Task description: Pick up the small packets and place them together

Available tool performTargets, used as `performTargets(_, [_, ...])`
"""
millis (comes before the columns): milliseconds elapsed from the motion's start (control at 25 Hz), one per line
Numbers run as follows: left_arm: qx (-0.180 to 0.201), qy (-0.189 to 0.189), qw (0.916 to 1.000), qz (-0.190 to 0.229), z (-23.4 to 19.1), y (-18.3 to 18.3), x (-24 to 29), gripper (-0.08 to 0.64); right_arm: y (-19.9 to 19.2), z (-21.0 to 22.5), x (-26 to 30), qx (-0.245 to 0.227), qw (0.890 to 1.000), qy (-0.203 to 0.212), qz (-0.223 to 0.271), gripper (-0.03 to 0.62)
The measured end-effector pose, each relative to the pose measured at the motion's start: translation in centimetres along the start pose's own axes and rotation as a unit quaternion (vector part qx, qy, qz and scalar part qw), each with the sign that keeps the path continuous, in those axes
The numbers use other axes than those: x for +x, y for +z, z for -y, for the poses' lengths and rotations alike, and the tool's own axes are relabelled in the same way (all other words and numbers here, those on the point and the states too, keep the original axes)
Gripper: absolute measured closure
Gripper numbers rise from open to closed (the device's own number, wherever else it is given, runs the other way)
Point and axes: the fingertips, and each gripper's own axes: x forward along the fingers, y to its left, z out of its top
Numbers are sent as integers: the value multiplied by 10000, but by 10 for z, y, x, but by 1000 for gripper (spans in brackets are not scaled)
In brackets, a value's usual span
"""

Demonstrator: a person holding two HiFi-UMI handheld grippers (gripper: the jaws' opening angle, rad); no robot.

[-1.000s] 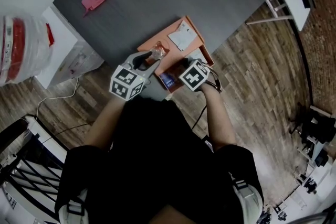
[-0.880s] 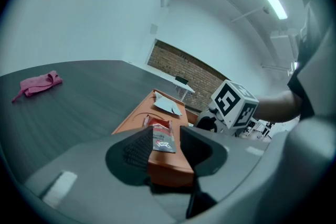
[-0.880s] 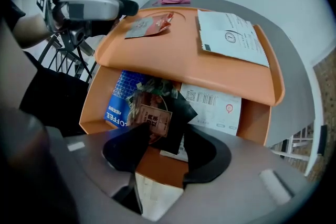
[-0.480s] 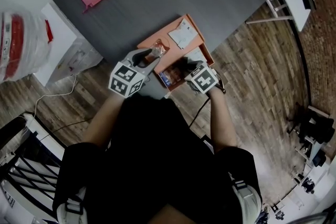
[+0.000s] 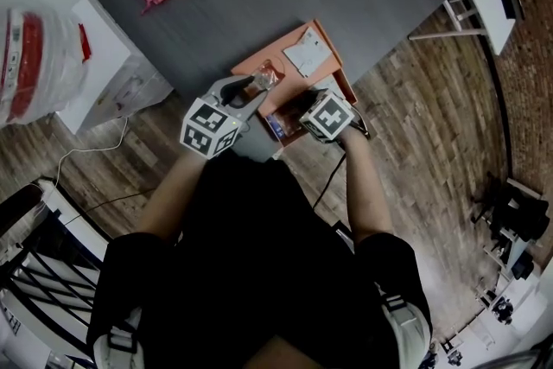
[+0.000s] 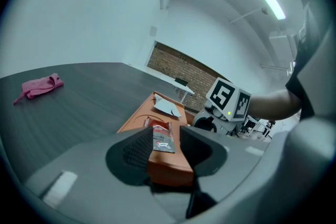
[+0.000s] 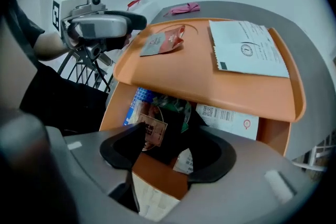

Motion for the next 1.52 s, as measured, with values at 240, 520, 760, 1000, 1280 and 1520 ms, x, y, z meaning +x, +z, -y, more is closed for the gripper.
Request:
performTargets(240, [-57,28,10000,38,-1,-2,-6,405,-11,-19,18,-509,9970,-154,-567,328])
performTargets(520, [-67,26,10000,39,-2,-5,-8,405,-3,-18,-5,-397,9991,66,-98,470])
performTargets(760, [-5,-22,10000,15,1,-4,-8,405,0,-23,-26,-406,9985,162,334,545])
performTargets(1000, [19,-25,10000,-57,3,-6,-12,405,3,-12,-9,-394,9988,201,229,574])
performTargets(1280, [-23,118,9999,-41,1,-9,-24,405,3,-3,5,-511,9973,491,-174,505])
performTargets(1520, [-55,204,9998,-59,1,-14,-30,405,1,9,13,-288,9984,247,-427,548])
